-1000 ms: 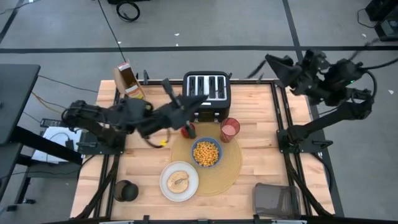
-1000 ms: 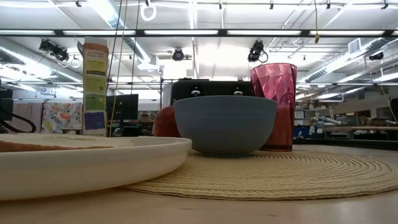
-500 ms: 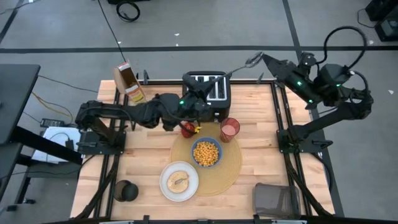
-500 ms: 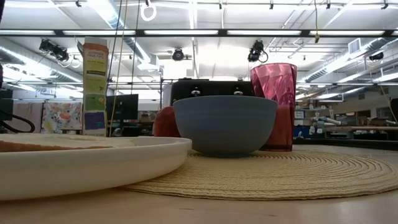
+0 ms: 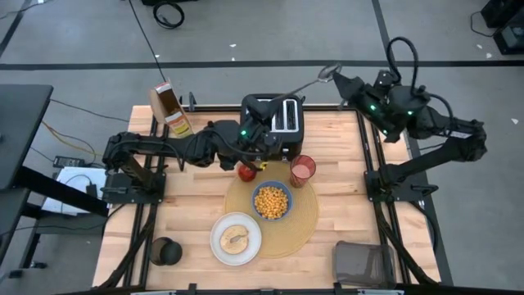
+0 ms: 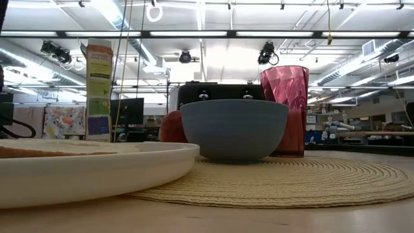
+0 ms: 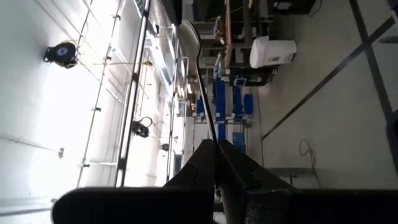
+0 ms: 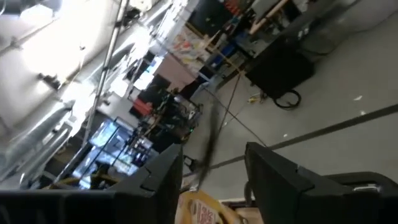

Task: Arrange a breakfast setting
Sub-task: Put the spoon on the placemat to the right of the bowl

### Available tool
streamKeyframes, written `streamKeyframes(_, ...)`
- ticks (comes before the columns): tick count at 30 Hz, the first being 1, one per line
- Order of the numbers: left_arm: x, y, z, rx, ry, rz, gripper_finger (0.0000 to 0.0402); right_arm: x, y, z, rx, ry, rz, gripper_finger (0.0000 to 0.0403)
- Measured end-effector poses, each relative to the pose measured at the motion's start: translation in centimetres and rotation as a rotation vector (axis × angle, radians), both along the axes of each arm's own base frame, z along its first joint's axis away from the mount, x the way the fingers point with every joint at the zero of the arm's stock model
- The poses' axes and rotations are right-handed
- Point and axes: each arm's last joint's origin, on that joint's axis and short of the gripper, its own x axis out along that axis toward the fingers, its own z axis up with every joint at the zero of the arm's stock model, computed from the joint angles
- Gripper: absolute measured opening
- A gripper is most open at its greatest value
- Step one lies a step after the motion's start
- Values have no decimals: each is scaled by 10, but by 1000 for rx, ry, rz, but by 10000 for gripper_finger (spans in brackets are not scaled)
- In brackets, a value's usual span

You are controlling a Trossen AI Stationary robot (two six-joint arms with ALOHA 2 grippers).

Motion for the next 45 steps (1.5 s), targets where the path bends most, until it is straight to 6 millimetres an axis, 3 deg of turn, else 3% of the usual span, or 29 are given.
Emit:
streamKeyframes(11,0,-2,0,2,7,-1,11,24,-25,-6,34,-41,71,153)
streamKeyframes(23,0,-1,-1,1,19,6,11,31,-30,-8,68,-86,28,28)
streamKeyframes(28,0,-1,-2,-17,-2,2,19,32,-30,-8,52,-75,21,24)
streamKeyframes(37,-1,-9,-1,-102,-113,-41,115,22,-35,-3,-2,-34,-4,24)
streamKeyframes(41,-9,-18,7,-167,-213,-21,172,1,-39,4,-92,51,-15,24)
streamKeyframes(45,-23,-32,14,-228,-266,21,216,-32,-34,12,-192,126,85,24)
